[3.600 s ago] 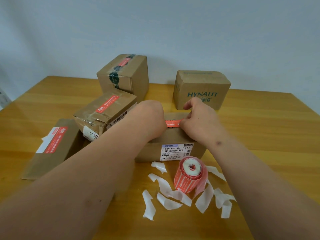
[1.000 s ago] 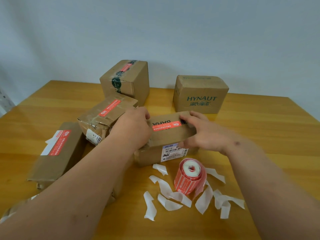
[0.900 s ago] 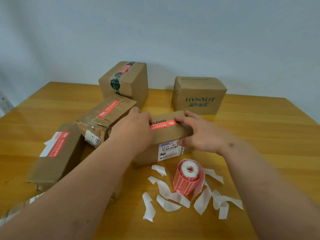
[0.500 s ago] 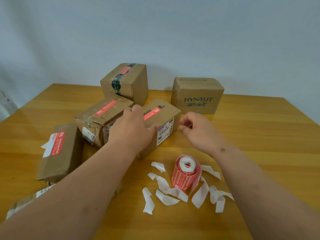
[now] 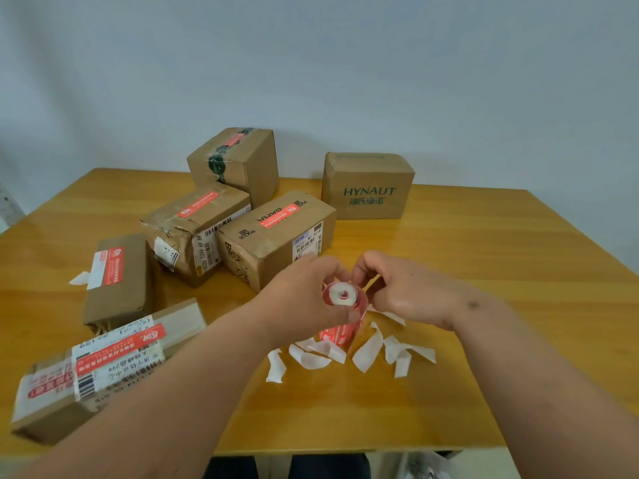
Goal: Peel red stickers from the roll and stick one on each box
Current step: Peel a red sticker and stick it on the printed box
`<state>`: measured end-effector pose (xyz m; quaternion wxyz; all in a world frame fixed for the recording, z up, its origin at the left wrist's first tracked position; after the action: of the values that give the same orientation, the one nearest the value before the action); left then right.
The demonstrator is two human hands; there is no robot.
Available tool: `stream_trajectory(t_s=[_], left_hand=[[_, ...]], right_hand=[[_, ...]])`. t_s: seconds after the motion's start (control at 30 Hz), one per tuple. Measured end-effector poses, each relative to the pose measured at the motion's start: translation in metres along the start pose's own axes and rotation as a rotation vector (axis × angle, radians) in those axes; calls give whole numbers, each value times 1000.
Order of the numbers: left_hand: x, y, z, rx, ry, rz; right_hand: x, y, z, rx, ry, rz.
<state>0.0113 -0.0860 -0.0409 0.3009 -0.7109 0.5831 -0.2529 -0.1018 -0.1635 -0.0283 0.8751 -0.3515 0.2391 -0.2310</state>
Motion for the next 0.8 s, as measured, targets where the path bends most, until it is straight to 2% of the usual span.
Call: stream_trajectory(t_s=[0.17,0.27,0.57,0.8], left_hand=[[-8,1,1,-125,-19,-34],[-10,1,1,-123,-18,-18],[-10,3,3,-77,3,-31],[-14,8,4,-137,13,-42]], right_hand=[[-13,5,0,-46,-80,-89],[-15,6,-2,-112,-111,-126],[-19,10,5,-269,-173,-147],[-23,10,17,-252,-217,-149]])
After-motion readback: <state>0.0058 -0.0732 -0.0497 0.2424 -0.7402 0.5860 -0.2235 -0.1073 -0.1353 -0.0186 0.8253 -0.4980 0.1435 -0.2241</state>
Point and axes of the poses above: each hand's wrist, its own x-axis towards the middle knuckle, its own y-axis out of the palm, z = x × y, the point moved 6 cm from there along x, towards the middle knuckle, and after that the axes turned 2 degrees about z, right-handed, at the moved point
